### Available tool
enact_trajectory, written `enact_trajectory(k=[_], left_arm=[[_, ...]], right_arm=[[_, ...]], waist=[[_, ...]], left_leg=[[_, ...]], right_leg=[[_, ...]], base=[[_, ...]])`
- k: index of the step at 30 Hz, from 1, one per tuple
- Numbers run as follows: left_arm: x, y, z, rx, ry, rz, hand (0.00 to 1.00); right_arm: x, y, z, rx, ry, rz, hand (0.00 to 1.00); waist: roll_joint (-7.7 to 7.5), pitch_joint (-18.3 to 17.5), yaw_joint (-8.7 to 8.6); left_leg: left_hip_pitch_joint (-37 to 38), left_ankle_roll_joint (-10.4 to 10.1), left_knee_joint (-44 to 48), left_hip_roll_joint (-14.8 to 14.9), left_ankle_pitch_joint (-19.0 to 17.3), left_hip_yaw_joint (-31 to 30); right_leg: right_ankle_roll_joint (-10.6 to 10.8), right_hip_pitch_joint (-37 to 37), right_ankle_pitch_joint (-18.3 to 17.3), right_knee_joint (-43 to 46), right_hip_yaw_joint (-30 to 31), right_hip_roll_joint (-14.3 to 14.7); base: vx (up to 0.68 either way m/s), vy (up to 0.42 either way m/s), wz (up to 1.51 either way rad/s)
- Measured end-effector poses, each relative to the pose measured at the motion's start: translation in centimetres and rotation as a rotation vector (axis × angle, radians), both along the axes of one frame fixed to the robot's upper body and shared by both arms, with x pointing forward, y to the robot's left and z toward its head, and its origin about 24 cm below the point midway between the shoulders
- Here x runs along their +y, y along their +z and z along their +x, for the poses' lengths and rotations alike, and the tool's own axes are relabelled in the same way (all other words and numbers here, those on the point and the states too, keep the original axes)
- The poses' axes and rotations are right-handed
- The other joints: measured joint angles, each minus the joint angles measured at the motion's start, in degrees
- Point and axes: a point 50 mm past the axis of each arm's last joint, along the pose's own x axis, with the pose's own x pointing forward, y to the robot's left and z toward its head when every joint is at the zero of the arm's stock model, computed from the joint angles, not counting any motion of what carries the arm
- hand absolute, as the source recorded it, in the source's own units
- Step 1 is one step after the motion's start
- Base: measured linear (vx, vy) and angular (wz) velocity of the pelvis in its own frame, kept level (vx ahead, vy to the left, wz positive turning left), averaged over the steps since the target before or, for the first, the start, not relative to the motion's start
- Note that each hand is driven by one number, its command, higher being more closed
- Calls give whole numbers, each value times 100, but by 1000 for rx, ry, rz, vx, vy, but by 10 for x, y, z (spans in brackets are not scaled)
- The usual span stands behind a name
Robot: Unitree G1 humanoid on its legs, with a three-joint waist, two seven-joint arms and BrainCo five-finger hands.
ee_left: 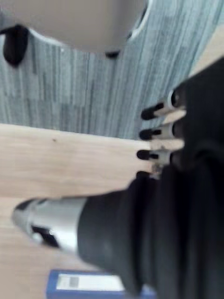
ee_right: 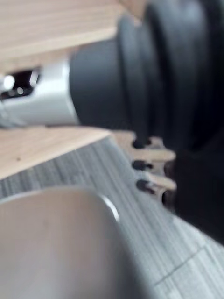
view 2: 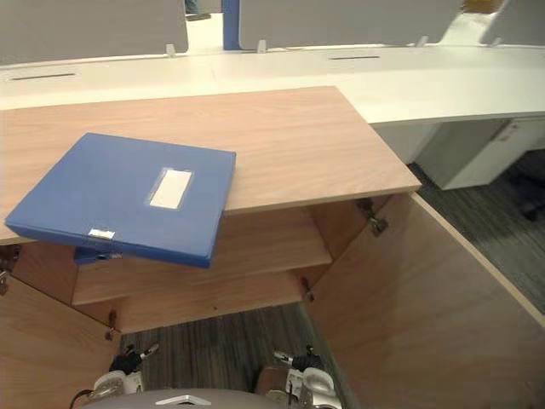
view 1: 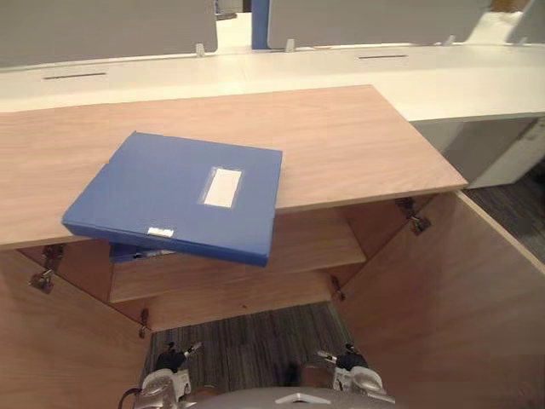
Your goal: Walk over to the cabinet, pick up the folder, carry it to the office cabinet, place the folder inside the office cabinet, then close the office cabinet door
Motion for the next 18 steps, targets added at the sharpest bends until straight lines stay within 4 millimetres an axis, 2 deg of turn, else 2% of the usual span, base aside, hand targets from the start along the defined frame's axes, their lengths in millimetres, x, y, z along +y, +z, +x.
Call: enact_trajectory(k=[1,2,3,6,8,12,15,18], left_arm=[[-2,0,-1,2,5,-6,0],[-6,-1,-2,5,6,-16,0],[-8,-1,-2,2,8,-22,0],[-7,-1,-2,0,14,-21,0],[-7,-1,-1,-2,14,-19,0],[0,0,-2,-1,11,-1,0],[7,1,0,-3,-14,25,0],[9,2,1,-1,-50,43,0]], right_arm=[[-3,0,-1,6,-1,-6,0],[-8,0,-3,15,-8,-17,0],[-10,-1,-6,23,-20,-16,0],[-9,-4,-14,49,-26,-10,0],[-10,-6,-18,65,-49,-5,0],[-9,-7,-20,70,-53,-1,0],[-1,-8,-20,71,-57,22,0],[0,-9,-21,78,-60,26,0]], waist=[[13,1,3],[131,-64,0],[157,-75,5],[90,-77,-6],[66,-85,6],[29,-67,17],[-160,-51,-1],[-177,-46,8]], left_leg=[[26,-64,-76,31,43,-15],[89,-183,-219,118,131,-116],[208,-212,-372,154,255,-185],[331,-233,-582,162,505,-372],[319,-215,-719,150,651,-522],[294,-204,-770,68,737,-755],[129,-135,-770,-60,811,-1015],[107,-133,-940,-89,809,-1074]], right_leg=[[-2,47,1,-99,-35,44],[-35,178,21,-283,-143,128],[-71,340,43,-435,-206,186],[-105,629,112,-750,-393,195],[-69,828,313,-1121,-534,199],[19,1149,641,-1679,-697,183],[94,1351,945,-2142,-933,98],[124,1433,1182,-2417,-1018,98]], base=[[183,-144,14],[153,-150,17],[145,-142,23],[72,-95,31],[3,-14,36],[-66,50,31],[-129,52,45],[-156,63,31]])
